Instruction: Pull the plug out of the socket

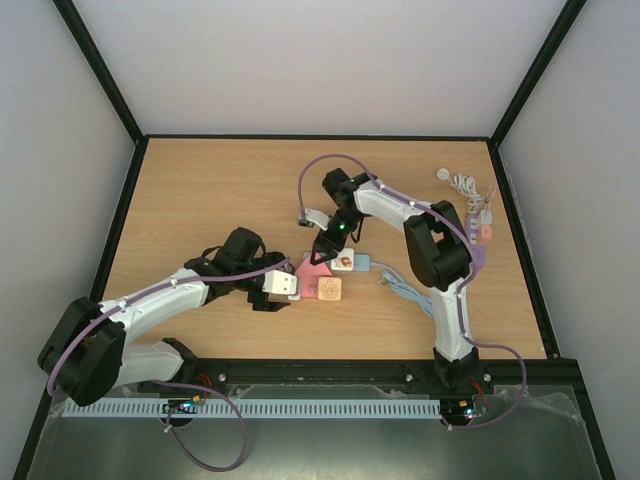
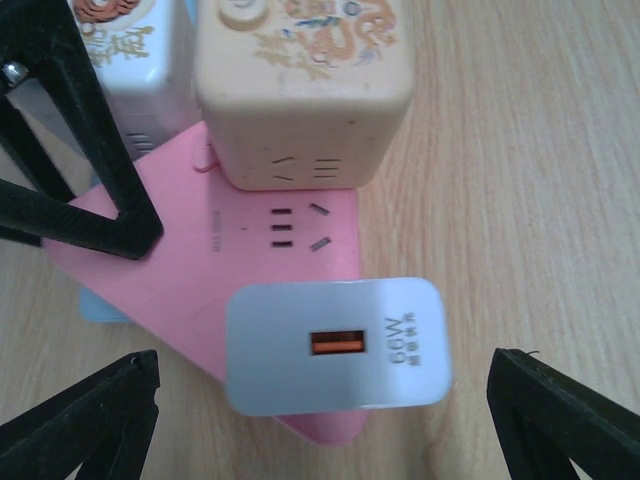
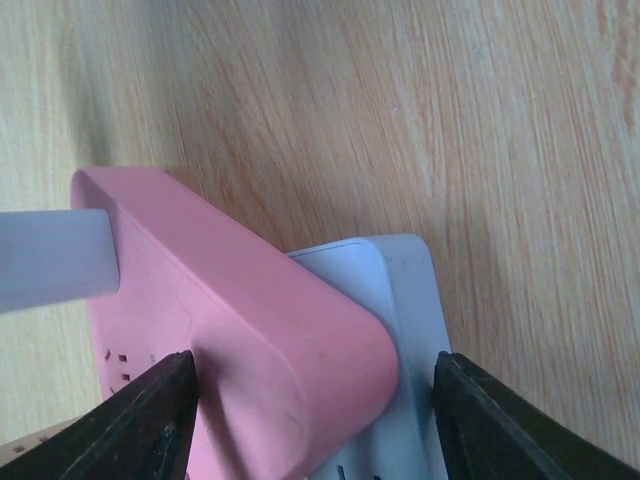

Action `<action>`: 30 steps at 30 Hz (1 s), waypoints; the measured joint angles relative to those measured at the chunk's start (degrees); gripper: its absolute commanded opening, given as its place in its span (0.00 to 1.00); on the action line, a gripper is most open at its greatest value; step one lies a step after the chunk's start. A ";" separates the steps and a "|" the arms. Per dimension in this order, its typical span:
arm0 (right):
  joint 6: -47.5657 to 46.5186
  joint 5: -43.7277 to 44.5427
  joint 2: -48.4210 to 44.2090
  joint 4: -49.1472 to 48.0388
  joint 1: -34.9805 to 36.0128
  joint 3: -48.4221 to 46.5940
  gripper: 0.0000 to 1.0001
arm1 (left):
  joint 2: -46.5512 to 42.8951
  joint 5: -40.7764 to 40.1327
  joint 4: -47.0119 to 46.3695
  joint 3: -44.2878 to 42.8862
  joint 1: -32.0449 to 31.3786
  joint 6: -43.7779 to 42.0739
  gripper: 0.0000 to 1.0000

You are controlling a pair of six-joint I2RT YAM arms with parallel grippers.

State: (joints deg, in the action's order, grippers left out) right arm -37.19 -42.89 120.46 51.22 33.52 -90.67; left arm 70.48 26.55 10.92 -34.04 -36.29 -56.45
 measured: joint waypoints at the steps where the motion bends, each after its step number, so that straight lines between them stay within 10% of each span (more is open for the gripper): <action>1: 0.42 1.03 -0.87 -0.92 0.57 0.96 0.66 | 0.00 -0.02 -0.02 0.26 -0.39 0.20 0.91; 30: 3.30 10.54 -5.64 -7.28 5.66 6.36 0.71 | 0.00 -4.50 -4.85 2.69 -5.44 5.66 0.46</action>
State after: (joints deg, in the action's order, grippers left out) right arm -33.89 -32.36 114.83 43.94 39.18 -84.31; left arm 70.48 22.04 6.07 -31.35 -41.74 -50.78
